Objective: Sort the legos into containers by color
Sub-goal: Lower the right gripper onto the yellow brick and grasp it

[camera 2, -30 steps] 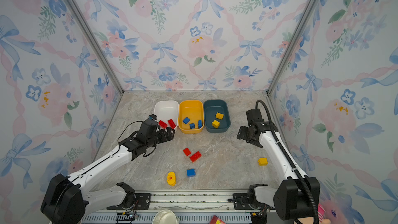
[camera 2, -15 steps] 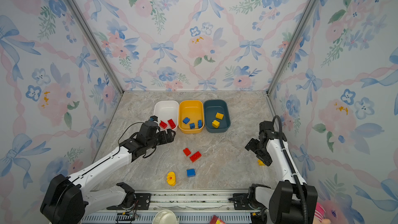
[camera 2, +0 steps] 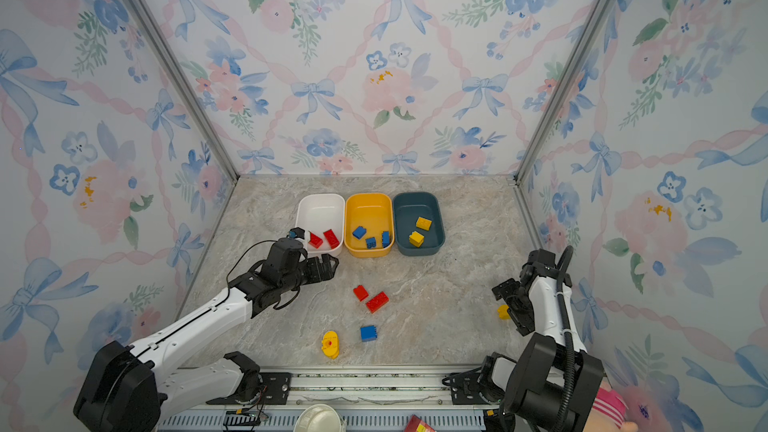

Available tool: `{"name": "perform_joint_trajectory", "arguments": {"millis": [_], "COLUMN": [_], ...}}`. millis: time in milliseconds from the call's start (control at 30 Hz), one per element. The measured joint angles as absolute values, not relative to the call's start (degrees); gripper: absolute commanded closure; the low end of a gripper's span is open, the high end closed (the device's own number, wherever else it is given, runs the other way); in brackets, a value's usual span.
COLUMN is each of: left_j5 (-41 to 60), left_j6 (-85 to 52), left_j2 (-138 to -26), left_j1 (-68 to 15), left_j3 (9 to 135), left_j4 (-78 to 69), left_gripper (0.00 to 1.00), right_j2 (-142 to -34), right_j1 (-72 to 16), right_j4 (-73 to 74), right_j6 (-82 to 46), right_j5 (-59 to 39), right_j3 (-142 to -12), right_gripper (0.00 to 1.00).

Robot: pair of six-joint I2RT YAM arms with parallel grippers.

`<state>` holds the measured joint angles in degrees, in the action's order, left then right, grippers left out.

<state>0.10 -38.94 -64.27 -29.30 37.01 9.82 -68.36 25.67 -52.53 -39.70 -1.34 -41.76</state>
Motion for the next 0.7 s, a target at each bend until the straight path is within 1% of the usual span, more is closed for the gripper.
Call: {"name": "perform_joint_trajectory", "arguments": {"millis": [200,500,700], "left_j5": [0.38,0.51,0.54], "left_j6": [-38.96,-38.96,-38.98], "left_j2": [-64.29,-64.34,-64.34], "left_j1": [-29.3,-29.3,-29.3], "left_j3": [36.73,36.73,36.47], "left_j4": [9.06,8.78,8.75], "left_gripper": [0.04,0.04,0.04], "right_j2": [-68.38,-70.32,-71.26], "right_j1": [26.55,26.55,26.55], "right_j4": [-48.82,-42.15,-39.9], "right_j6": [-43.38,-46.68,-47.77], "right_j5": [-1.32,-1.3,-1.32], "right_j3": [-39.66,-39.22,-38.02], "right_gripper": [0.17,0.21,0.29]}}
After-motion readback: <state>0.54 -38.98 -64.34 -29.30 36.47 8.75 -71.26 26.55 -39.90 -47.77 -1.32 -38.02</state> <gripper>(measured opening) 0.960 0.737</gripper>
